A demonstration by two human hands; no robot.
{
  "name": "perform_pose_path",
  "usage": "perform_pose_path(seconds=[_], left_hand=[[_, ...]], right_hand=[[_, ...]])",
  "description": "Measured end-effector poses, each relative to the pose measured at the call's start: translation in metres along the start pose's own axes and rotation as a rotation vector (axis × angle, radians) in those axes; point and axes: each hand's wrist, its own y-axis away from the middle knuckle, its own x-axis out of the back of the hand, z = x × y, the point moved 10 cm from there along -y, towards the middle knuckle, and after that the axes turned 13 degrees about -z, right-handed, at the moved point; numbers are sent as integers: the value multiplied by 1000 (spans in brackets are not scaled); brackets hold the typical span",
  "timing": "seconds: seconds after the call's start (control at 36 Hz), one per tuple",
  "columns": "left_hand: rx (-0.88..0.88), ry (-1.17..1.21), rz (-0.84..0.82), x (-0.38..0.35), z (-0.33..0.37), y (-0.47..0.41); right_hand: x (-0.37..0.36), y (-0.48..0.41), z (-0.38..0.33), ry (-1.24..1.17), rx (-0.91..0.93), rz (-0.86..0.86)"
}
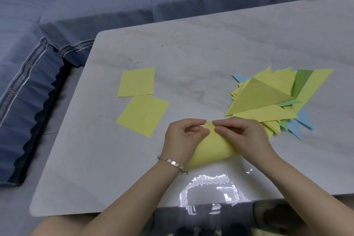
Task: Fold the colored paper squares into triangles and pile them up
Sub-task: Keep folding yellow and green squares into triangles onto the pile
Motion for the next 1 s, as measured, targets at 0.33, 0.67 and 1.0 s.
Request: perform_pose_path(seconds=[0.33,0.67,1.0], left_hand=[[118,-161,90,21,-39,-57],[86,-223,71,31,-61,-57],[80,-184,58,32,-67,-61]], right_hand=[[-35,-22,21,859,163,-78],[-73,17,41,926,363,-162],[-120,28,31,898,494,-228]])
